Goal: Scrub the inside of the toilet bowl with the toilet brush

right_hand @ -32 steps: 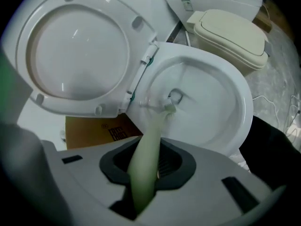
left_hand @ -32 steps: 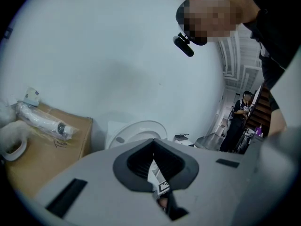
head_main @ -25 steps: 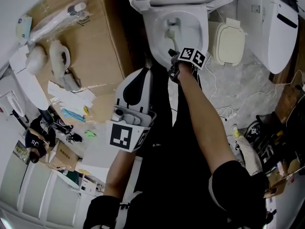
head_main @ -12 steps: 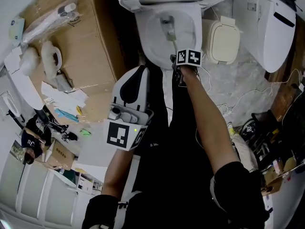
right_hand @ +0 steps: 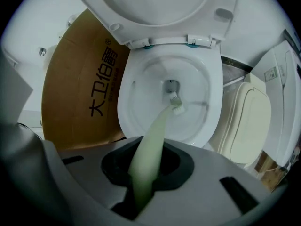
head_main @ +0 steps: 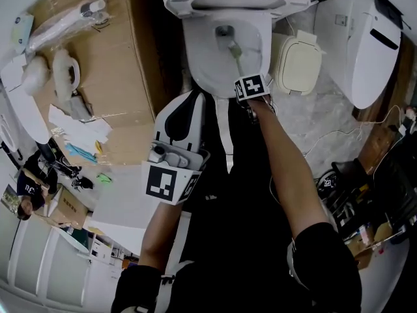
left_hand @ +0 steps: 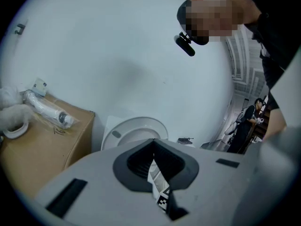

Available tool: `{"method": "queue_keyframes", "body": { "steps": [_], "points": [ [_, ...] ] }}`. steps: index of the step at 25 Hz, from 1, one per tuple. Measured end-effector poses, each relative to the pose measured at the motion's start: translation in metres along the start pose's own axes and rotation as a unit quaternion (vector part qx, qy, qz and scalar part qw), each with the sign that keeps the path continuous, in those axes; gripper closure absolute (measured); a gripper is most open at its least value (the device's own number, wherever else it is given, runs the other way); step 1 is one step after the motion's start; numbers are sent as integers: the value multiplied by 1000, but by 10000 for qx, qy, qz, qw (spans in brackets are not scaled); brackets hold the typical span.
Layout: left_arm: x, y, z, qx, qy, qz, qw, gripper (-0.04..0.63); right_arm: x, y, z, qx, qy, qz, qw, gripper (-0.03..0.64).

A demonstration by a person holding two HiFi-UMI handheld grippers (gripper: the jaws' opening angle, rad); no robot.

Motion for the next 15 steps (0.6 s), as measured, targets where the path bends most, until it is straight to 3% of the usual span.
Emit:
{"method": "queue_keyframes", "body": {
  "steps": [7, 15],
  "points": [
    [2, 0, 0, 96, -274, 191, 9994, 589, 11, -22, 16, 391, 235, 19, 9990, 557],
    [-2, -1, 3, 241, -514, 389, 9976, 589, 16, -37, 28, 1384, 589, -371, 9879, 557]
  ]
}}
Point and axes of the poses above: the fingertips, and each gripper's own axes: x backward along the fingers, z to its right, y out of its underside, the point moved 7 cm from there along x, backward along the fingers, and after that the axes turned 7 degrees about x, right-handed, at the moved point
